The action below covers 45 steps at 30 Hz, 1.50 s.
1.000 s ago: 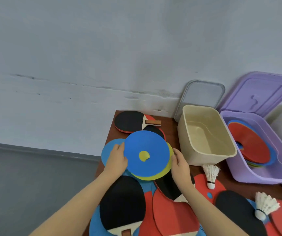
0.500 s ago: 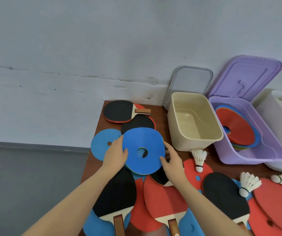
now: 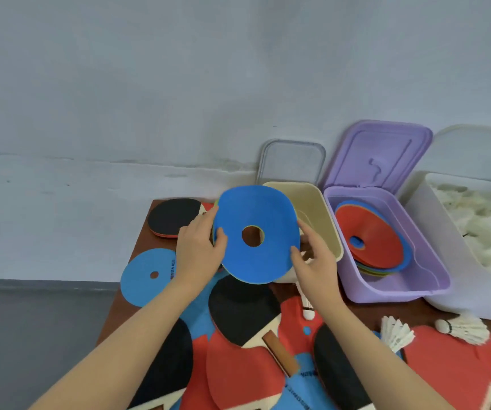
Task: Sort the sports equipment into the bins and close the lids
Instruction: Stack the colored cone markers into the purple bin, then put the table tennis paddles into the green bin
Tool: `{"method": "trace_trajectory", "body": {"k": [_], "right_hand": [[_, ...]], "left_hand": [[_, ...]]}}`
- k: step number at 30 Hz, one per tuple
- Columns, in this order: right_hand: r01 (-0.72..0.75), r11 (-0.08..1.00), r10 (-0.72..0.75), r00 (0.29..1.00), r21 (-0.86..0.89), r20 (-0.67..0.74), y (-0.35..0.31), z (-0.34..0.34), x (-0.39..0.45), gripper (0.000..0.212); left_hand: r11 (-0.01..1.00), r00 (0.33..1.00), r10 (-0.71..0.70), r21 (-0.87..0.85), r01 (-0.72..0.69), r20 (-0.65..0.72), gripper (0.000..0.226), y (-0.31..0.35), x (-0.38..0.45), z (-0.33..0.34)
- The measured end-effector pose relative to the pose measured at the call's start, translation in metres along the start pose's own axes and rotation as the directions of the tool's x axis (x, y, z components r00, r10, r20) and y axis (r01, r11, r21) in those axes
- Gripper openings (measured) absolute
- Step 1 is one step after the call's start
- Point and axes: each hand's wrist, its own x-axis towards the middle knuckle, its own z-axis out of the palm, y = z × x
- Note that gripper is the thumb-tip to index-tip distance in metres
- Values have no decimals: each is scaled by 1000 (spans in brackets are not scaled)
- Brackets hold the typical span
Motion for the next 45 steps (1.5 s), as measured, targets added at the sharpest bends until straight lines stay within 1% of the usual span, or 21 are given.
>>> {"method": "trace_trajectory", "body": {"k": [2,4,7,10,12,14,16,19,22,24,27,31,33,35,37,39,41,43,45], "right_hand": [[-2,1000,2,1000,-11,-20,7,-27,11,49],[-30,999,29,998,-34,-53,21,-58,21,51],[-28,994,22,998,-103,-60,48,-105,35,44],[-13,990,4,998,-139,-67,69,-152,49,42],[-7,978,-11,997,-208,-82,86,-181,58,43],[-35,951,7,996,-307,-92,103,-205,67,46],[-57,929,28,996,-366,-83,121,-221,77,52],[-88,902,79,996,-422,-38,141,-234,91,58],[-140,808,192,981,-573,31,165,-240,101,63],[-163,754,267,961,-636,72,174,-240,98,65],[-152,742,291,950,-653,110,176,-241,85,59],[-153,785,270,956,-600,110,168,-247,69,52],[-123,831,209,973,-542,100,158,-250,54,48],[-58,883,104,992,-465,75,145,-254,36,42],[26,912,-10,999,-408,40,133,-255,16,37],[91,907,-86,996,-410,29,124,-252,0,34],[144,882,-129,990,-449,65,119,-248,-17,31],[159,861,-129,987,-483,95,119,-241,-37,30],[131,860,-91,990,-493,104,124,-236,-58,29]], "left_hand": [[1000,1000,10,-4,-10,-1,47,22,10,20],[1000,999,22,19,-23,46,47,46,17,45],[997,991,39,65,-48,128,46,81,24,89],[997,983,60,35,-67,173,48,112,31,134],[998,978,50,25,-56,202,53,131,36,165],[997,973,46,56,-60,228,52,149,39,195],[989,960,24,133,-64,278,52,167,43,220],[944,933,-27,317,-94,358,55,185,51,250],[850,864,-115,498,-170,491,60,183,55,267],[812,831,-143,544,-211,537,60,178,50,270],[817,844,-90,524,-241,528,56,177,39,265],[836,877,3,481,-266,480,52,183,25,247],[862,895,37,439,-253,444,50,187,14,233],[891,909,37,398,-218,414,47,189,1,216],[913,921,28,364,-182,388,46,189,-13,196],[930,942,59,324,-172,331,48,184,-30,177],[940,962,107,290,-180,249,48,175,-50,162],[942,970,142,273,-194,199,42,164,-72,150],[932,965,185,278,-233,187,36,154,-90,146]]}}
